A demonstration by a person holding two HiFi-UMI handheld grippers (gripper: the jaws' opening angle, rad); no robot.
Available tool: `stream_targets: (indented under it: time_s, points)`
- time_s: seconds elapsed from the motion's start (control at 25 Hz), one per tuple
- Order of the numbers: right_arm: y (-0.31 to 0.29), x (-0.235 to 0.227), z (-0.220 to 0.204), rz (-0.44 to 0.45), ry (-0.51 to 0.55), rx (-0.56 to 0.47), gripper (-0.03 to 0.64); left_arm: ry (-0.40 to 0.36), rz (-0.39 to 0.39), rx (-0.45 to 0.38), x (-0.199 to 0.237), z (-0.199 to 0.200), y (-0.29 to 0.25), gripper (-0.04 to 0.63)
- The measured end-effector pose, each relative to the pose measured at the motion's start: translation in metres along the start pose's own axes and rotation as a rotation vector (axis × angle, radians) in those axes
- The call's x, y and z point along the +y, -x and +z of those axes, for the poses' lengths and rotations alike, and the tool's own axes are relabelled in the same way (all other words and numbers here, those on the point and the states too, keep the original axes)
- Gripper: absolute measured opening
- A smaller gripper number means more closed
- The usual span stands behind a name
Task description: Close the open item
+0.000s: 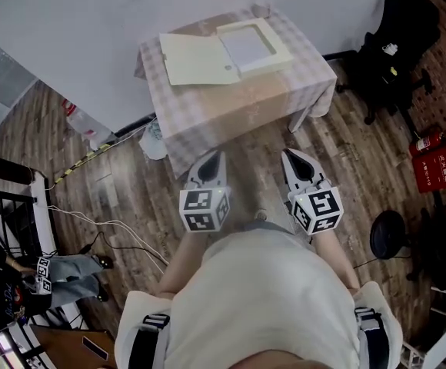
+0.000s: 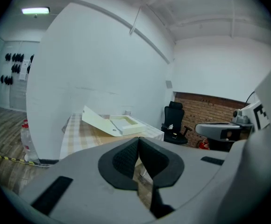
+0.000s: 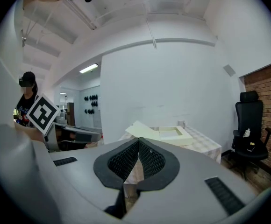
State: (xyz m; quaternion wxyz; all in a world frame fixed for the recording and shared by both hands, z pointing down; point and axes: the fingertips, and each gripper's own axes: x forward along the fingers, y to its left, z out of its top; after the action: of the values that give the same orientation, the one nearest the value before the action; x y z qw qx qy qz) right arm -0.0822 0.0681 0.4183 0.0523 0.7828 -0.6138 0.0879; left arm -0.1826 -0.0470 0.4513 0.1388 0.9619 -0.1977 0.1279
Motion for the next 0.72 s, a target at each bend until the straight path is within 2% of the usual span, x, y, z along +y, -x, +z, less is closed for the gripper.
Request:
stream_targets:
  time_s: [0.44, 0.72]
  points:
    - [-0.009, -0.071, -0.008, 0.021, -0.027, 0.031, 0.000, 0.054, 0.024, 0.023, -0.030, 0.006, -0.067, 0.003]
    - [-0.032, -0.096, -0.017, 0.039, -0.050, 0.056, 0.000, 0.062, 0.074, 0.056, -0.014, 0.006, -0.096, 0.003]
